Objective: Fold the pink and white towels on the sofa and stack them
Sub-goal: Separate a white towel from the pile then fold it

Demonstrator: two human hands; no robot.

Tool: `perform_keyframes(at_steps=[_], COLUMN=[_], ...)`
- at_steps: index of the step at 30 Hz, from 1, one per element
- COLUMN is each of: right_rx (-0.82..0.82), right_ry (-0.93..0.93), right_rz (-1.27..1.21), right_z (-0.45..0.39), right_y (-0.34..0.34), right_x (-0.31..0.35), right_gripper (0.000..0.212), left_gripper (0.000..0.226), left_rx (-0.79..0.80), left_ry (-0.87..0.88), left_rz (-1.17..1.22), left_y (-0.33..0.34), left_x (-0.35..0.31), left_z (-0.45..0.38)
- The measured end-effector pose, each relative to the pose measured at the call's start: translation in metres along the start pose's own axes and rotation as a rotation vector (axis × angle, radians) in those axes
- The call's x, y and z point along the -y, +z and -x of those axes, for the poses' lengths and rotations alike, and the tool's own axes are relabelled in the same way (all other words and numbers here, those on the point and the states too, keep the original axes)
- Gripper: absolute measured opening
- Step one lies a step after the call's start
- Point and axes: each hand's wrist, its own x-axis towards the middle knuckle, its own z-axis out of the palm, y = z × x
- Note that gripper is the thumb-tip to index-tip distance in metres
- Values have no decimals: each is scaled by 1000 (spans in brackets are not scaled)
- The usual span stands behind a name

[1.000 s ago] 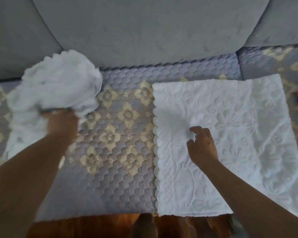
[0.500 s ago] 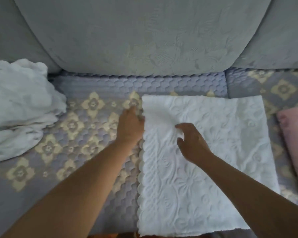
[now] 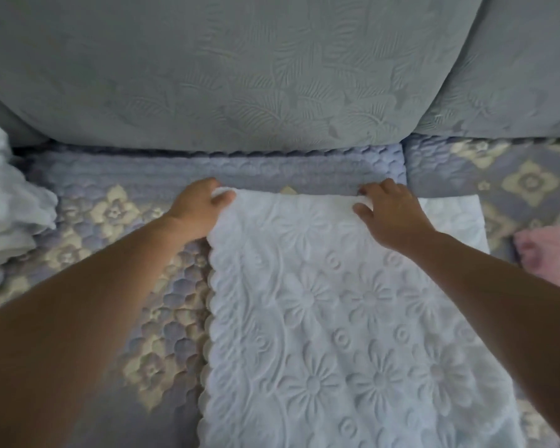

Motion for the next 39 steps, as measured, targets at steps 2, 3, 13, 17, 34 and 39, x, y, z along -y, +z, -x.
perform_keyframes(at_steps=[2, 3, 13, 17, 34, 39], right_rx=[30, 48, -71, -76, 24, 178], right_ry=[-56, -78, 402, 660, 858, 899], right_rz=[67, 109, -194, -600, -559, -546], right_z=[-1, -4, -47, -43, 140, 237], right_y=[-5, -7, -13, 3, 50, 72], right_x=[3, 5, -8, -16, -16, -17], right_gripper=[48, 49, 70, 77, 78, 65], left_gripper=[36, 35, 57, 43, 47, 60], left_rx=[-7, 4, -400, -380, -163, -59], left_ry=[-69, -103, -462, -440, -479, -582], left_rz=[-36, -80, 420, 413, 139, 155], left_y=[-28, -46, -44, -41, 23, 63], left_x=[21, 34, 59, 69, 102, 91], left_z=[0, 2, -9, -7, 187, 289])
